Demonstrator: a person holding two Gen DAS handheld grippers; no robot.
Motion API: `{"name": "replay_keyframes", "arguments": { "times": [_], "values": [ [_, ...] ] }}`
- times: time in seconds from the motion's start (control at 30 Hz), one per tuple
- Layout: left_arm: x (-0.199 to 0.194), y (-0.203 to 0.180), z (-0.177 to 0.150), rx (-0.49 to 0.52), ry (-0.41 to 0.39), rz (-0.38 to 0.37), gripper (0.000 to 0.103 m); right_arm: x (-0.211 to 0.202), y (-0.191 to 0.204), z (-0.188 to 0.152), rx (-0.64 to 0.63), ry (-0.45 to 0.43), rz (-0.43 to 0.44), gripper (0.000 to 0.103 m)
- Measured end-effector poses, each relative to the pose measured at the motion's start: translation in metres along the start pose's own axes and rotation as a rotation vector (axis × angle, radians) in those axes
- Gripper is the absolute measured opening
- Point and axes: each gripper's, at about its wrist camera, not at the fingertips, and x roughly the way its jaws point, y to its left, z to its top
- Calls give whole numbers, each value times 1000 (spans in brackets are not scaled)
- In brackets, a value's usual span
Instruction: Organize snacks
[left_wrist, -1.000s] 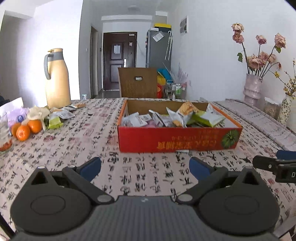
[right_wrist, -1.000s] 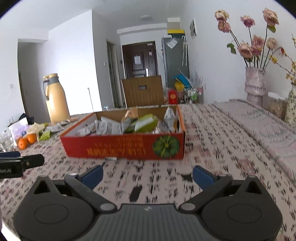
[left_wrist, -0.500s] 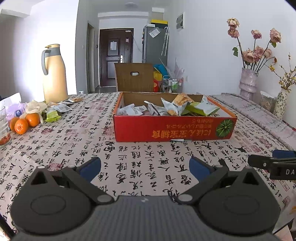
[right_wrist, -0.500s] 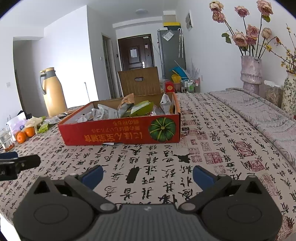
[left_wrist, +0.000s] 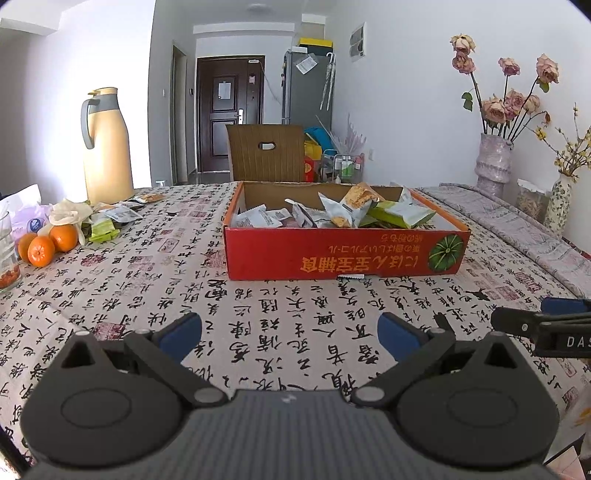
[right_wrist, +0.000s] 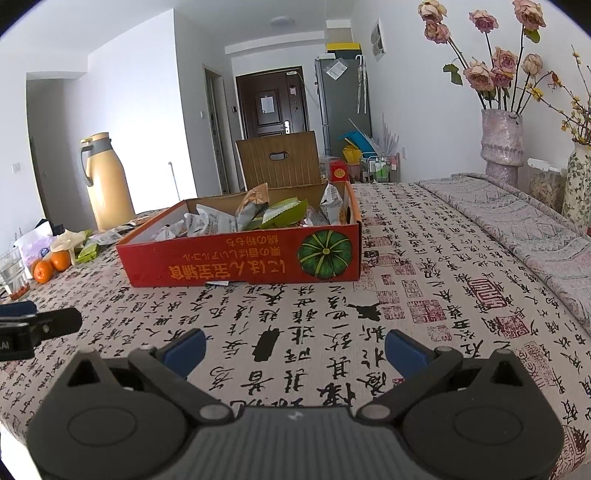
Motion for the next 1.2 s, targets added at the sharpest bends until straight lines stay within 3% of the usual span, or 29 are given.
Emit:
{"name": "replay_keyframes", "arguments": {
  "times": [1.2],
  "values": [
    [2,1,-3,-4,8,-5,103,2,2,-4,-5,12,-1,103]
  ]
}}
